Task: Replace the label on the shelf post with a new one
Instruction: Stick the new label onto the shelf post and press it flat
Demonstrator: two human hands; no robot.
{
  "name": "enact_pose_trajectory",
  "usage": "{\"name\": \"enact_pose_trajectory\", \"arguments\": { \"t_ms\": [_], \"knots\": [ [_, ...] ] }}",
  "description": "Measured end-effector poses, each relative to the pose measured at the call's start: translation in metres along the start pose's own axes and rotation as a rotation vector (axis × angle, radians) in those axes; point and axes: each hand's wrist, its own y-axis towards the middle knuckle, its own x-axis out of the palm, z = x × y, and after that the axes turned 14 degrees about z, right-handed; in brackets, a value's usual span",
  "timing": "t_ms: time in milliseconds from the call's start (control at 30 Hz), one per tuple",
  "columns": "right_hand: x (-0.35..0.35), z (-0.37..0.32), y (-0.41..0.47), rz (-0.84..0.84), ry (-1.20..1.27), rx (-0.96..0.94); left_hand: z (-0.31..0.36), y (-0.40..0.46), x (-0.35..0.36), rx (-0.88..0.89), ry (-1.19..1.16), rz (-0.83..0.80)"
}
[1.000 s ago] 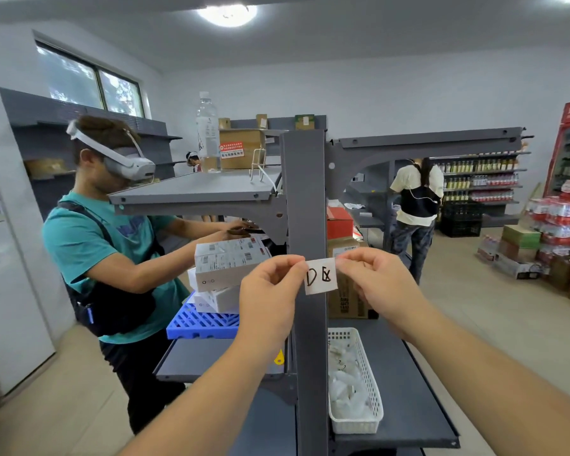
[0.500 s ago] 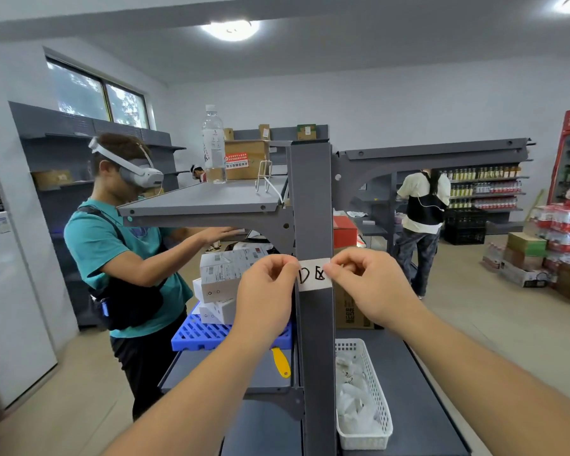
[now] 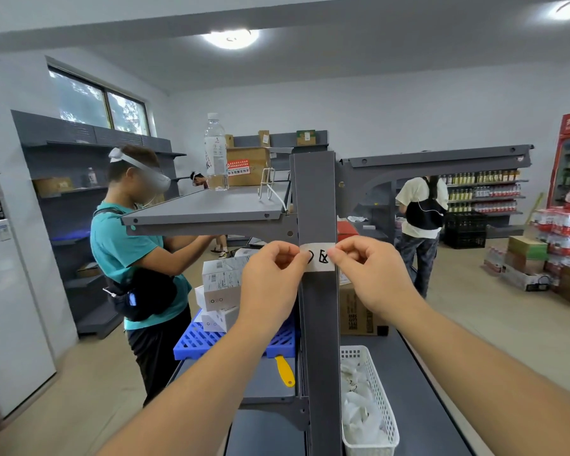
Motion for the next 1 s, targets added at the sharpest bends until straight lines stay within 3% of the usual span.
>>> {"name": "enact_pose_trajectory", "arguments": {
  "t_ms": [767, 1000],
  "knots": [
    [0.016, 0.001, 0.008, 0.141, -0.056, -0.013, -0.001, 0.010, 0.017, 0.073, 0.101, 0.098],
    [0.017, -0.001, 0.006, 0.161, -0.079, -0.011, -0.006, 0.016, 0.013, 0.010, 0.073, 0.089]
  ]
}}
